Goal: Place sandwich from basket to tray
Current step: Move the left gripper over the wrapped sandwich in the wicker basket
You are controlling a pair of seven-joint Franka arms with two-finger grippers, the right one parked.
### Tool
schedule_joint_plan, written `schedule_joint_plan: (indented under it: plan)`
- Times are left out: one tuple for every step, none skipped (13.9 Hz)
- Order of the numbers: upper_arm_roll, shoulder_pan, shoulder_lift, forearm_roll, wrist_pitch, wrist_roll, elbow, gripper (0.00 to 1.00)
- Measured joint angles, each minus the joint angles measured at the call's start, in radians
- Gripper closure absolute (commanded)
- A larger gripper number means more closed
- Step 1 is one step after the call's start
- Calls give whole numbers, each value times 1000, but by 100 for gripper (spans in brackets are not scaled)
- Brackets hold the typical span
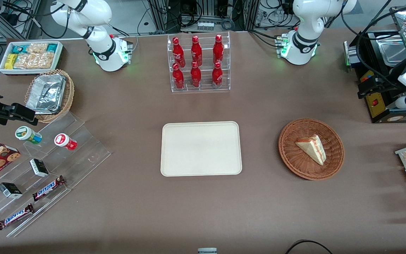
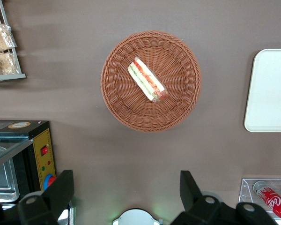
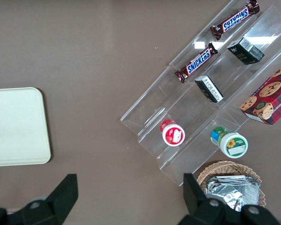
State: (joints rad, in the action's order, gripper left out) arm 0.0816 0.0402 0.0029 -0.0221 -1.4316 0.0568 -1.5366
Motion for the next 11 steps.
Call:
schedule_joint_plan:
  plan:
    - [0,0,0,0,0,0,0,0]
    - [-1,0,0,0,0,1,0,0]
    - [-3,0,2,0,0,2,0,0]
    - [-6,0,6,0,0,2,-1,0]
    - [-8,0,14,0,-1,5,-4,0]
    - [-9,1,29,0,-1,15,-7,0]
    - [-11,1,51,-4,-6,35,-10,0]
    - [-11,1,77,-9,-22,59,-18,0]
    - [-12,1,103,-11,-51,86,-31,0]
    - [-12,1,123,-11,-96,119,-51,0]
    - [-13,2,136,-11,-145,155,-80,0]
